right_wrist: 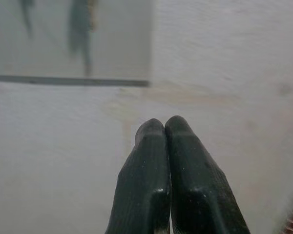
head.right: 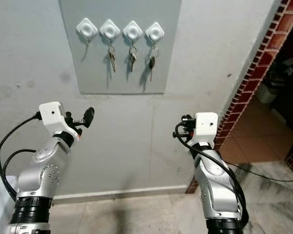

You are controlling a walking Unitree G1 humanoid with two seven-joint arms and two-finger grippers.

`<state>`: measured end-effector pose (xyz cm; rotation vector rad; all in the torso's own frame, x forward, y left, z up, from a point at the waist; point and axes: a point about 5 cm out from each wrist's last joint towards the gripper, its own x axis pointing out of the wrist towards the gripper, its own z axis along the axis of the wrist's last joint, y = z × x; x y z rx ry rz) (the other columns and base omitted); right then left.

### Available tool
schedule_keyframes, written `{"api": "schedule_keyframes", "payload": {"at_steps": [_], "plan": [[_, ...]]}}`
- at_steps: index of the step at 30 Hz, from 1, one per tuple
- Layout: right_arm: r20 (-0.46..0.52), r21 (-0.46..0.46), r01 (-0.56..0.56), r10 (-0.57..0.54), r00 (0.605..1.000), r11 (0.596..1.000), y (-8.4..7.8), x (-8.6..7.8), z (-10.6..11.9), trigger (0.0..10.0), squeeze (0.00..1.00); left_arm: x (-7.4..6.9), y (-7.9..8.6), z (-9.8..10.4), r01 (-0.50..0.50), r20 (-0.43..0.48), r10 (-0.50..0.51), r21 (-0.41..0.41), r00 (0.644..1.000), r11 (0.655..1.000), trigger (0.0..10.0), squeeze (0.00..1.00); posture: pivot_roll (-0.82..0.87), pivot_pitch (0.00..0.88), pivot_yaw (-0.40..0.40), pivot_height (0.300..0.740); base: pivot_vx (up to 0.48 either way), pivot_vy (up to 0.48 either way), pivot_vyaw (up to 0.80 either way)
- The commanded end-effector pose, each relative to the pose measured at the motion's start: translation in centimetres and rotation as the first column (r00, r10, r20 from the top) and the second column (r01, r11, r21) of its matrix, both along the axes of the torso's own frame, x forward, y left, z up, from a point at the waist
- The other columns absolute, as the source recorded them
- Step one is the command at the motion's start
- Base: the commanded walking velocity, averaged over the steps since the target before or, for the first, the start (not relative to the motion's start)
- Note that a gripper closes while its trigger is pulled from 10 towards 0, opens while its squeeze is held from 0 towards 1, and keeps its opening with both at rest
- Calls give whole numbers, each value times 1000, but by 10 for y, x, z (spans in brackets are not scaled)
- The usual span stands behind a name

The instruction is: Hang keys on a hook

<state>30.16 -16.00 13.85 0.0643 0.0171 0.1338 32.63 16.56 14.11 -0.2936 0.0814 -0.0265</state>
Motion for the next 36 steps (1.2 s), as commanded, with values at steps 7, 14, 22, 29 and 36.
{"api": "schedule_keyframes", "payload": {"at_steps": [7,14,22,29,36], "plan": [[27,0,-24,24,999,1000,5,1,9,10000,0,1,4,1,-17,-4,17,11,1000,1000,10000,0,-34,8,-45,740,232,300,0],[31,-72,-29,32,999,997,3,1,7,10000,0,3,4,-1,-88,-30,90,56,996,995,10000,0,-36,11,-43,740,0,0,0],[52,-134,-86,94,994,987,-2,12,15,10000,0,9,-4,5,-66,-43,70,93,997,994,10000,0,-34,17,-45,740,0,0,0],[91,-169,-159,176,980,973,6,28,28,10000,0,14,-22,23,55,32,-62,188,998,981,10000,0,-32,20,-41,740,0,0,0],[111,-188,-258,281,953,948,17,39,36,10000,0,11,-33,31,114,63,-129,209,990,971,10000,0,-28,27,-42,740,0,0,0]]}}
